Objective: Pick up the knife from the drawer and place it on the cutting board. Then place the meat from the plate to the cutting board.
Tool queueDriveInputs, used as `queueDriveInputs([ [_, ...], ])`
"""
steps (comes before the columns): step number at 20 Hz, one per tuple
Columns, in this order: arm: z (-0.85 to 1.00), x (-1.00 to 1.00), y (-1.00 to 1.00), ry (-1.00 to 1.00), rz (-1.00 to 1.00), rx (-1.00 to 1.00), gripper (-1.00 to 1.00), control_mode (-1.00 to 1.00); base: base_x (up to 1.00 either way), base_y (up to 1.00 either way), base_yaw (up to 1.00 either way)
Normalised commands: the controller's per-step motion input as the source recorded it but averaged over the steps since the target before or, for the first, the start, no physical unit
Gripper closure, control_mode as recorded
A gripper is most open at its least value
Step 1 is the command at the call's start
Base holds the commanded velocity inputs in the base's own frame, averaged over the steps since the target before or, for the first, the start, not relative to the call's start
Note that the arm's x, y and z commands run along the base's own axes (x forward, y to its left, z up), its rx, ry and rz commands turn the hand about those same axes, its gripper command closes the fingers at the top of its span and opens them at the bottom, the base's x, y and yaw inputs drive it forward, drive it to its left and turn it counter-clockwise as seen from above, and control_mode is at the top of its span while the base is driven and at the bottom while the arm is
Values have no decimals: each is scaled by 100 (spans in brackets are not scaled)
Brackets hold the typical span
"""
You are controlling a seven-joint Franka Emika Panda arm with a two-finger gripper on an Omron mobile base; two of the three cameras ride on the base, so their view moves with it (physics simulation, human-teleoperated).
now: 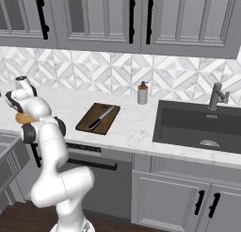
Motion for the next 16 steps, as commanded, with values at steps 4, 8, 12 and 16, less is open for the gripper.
queueDriveInputs([
  [4, 36, -67, -15, -7, 22, -6, 100, -100, 0, 0, 0],
  [8, 42, -91, -42, -8, 16, -5, 100, -100, 0, 0, 0],
  [12, 11, -100, -95, -9, 4, 0, 100, -100, 0, 0, 0],
  [16, -30, -100, -100, -21, 0, 0, 100, -100, 0, 0, 0],
])
